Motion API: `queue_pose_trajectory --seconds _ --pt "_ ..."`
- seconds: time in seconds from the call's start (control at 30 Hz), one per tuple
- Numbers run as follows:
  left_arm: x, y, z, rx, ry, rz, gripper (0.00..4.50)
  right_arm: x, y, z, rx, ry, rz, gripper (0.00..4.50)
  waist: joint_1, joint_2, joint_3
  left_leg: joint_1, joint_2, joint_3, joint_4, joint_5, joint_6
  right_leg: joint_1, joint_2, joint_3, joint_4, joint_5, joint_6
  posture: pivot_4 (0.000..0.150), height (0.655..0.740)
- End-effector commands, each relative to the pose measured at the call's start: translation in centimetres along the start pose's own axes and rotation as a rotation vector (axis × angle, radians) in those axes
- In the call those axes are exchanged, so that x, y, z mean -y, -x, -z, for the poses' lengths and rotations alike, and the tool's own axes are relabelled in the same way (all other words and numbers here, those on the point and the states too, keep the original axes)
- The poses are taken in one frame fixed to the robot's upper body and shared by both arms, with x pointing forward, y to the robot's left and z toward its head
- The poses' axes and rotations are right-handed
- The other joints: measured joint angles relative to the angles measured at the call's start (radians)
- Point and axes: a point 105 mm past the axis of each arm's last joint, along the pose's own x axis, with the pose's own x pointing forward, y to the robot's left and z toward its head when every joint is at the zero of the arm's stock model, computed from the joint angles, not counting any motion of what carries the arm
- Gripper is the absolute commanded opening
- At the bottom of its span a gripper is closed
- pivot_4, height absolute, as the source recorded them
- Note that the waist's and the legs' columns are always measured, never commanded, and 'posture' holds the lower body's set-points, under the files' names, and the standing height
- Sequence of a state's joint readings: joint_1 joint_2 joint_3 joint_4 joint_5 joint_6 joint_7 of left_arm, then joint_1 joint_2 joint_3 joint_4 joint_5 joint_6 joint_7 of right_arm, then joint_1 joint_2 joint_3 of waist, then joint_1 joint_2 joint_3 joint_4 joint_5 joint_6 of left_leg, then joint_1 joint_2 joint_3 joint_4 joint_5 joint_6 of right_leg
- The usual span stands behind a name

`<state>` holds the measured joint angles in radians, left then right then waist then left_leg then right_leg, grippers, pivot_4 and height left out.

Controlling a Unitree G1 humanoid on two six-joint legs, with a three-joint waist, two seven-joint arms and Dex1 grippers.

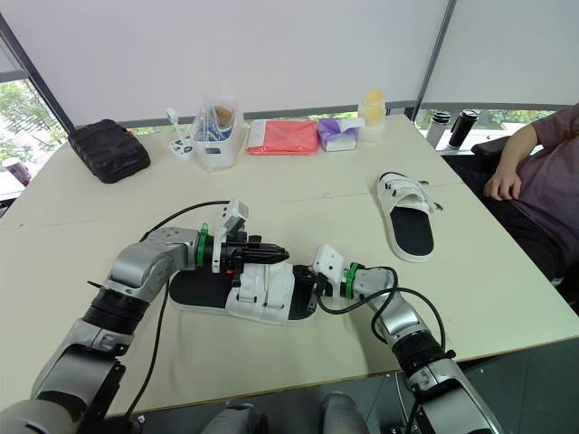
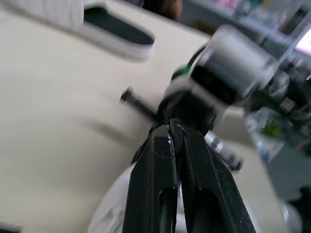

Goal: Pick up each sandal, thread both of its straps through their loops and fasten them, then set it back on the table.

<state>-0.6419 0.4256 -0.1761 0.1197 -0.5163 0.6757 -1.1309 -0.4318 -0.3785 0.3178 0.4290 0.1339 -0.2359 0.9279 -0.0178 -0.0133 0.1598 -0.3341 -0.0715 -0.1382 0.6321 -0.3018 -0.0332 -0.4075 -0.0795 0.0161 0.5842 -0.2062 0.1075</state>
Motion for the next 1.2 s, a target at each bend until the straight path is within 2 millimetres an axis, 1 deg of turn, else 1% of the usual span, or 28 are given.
queue_pose_trajectory --seconds 0.03,0.17,0.27,0.37,0.47,0.5,0.63,0.73,0.83,0.93,0.97,1.03,1.13,1.2 --pt "0.1 0.3 -2.7 0.101 -0.012 -0.021 0.05 -1.9 1.9 7.0 -0.273 -0.155 0.011 0.00 0.000 0.000 0.000 0.000 0.000 0.000 0.000 0.000 0.000 0.000 0.000 0.000 0.000 0.000 0.000 0.150 0.7400" --pt "-0.4 0.2 -2.3 0.109 -0.025 -0.054 0.05 -1.9 1.9 7.0 -0.274 -0.154 0.010 0.00 0.000 0.000 0.000 0.001 0.000 0.000 0.000 0.000 0.000 0.000 0.000 0.000 0.000 0.000 0.000 0.150 0.7400" --pt "-0.6 0.2 -2.8 0.143 -0.030 -0.069 0.05 -1.9 1.9 7.0 -0.274 -0.152 0.009 0.00 0.000 0.000 0.000 0.001 0.000 0.000 0.000 0.000 0.000 0.000 0.000 0.000 0.000 0.000 0.000 0.150 0.7400" --pt "-1.1 0.1 -2.5 0.116 -0.028 -0.098 0.05 -2.0 2.0 7.0 -0.277 -0.153 0.009 0.00 0.000 0.000 0.000 0.001 0.000 0.000 0.000 0.000 0.000 0.000 0.000 0.000 0.000 0.000 0.000 0.150 0.7400" --pt "-2.8 0.2 -0.7 0.036 -0.029 -0.186 0.05 -2.1 1.9 7.1 -0.276 -0.154 0.009 0.00 0.001 0.000 0.000 0.001 0.000 0.000 0.000 0.000 0.000 0.000 0.000 0.000 0.000 0.000 0.000 0.150 0.7400" --pt "-3.0 0.2 -0.2 0.011 -0.010 -0.198 0.05 -2.1 1.9 7.0 -0.275 -0.154 0.009 0.00 0.001 0.000 0.000 0.001 0.000 0.000 0.000 0.000 0.000 0.000 0.000 0.000 0.000 0.000 0.000 0.150 0.7400" --pt "-3.5 0.2 1.5 -0.083 -0.038 -0.221 0.05 -2.2 1.9 7.0 -0.273 -0.155 0.010 0.00 0.003 0.000 -0.001 0.001 -0.001 0.000 0.000 0.000 0.000 0.001 0.000 0.000 0.000 0.000 0.000 0.150 0.7400" --pt "-4.4 0.4 3.2 -0.180 -0.066 -0.264 0.05 -2.2 1.9 7.0 -0.272 -0.157 0.012 0.00 0.003 0.000 -0.002 0.002 -0.001 0.000 0.000 0.000 0.000 0.003 0.000 0.000 0.000 0.000 0.000 0.150 0.7400" --pt "-4.4 -0.1 3.3 -0.201 -0.118 -0.250 0.05 -2.3 1.8 7.1 -0.273 -0.158 0.012 0.00 0.003 0.001 -0.004 0.001 0.000 0.000 -0.001 0.000 0.000 0.006 0.000 0.000 0.000 0.000 0.000 0.150 0.7400" --pt "-4.3 -0.6 3.9 -0.245 -0.164 -0.224 0.05 -2.3 1.8 7.1 -0.272 -0.161 0.014 0.00 0.004 0.001 -0.005 0.002 0.000 0.000 -0.001 0.000 0.000 0.008 0.000 0.000 -0.001 0.000 0.000 0.150 0.7400" --pt "-4.4 -0.6 4.1 -0.256 -0.168 -0.227 0.35 -2.2 1.8 7.1 -0.272 -0.161 0.015 0.00 0.004 0.001 -0.006 0.002 0.000 0.000 0.000 0.000 0.000 0.009 0.000 0.000 -0.001 0.000 0.000 0.150 0.7400" --pt "-4.4 -0.5 4.2 -0.258 -0.160 -0.221 1.09 -2.2 1.8 7.0 -0.271 -0.162 0.018 0.00 0.003 0.001 -0.006 0.006 0.000 0.000 -0.001 0.000 -0.001 0.011 -0.001 0.000 -0.001 0.000 0.000 0.150 0.7400" --pt "-4.6 -0.2 4.1 -0.267 -0.162 -0.242 2.58 -2.2 1.9 7.1 -0.271 -0.164 0.020 0.00 0.002 0.001 -0.006 0.011 0.000 0.000 -0.001 -0.001 -0.001 0.013 -0.001 0.000 -0.002 -0.001 0.000 0.150 0.7400" --pt "-4.6 0.3 4.0 -0.265 -0.175 -0.240 3.61 -2.3 1.9 7.2 -0.272 -0.163 0.020 0.00 0.002 0.001 -0.006 0.011 0.000 0.000 -0.002 -0.001 -0.001 0.013 -0.001 0.000 -0.002 -0.001 0.000 0.150 0.7400"
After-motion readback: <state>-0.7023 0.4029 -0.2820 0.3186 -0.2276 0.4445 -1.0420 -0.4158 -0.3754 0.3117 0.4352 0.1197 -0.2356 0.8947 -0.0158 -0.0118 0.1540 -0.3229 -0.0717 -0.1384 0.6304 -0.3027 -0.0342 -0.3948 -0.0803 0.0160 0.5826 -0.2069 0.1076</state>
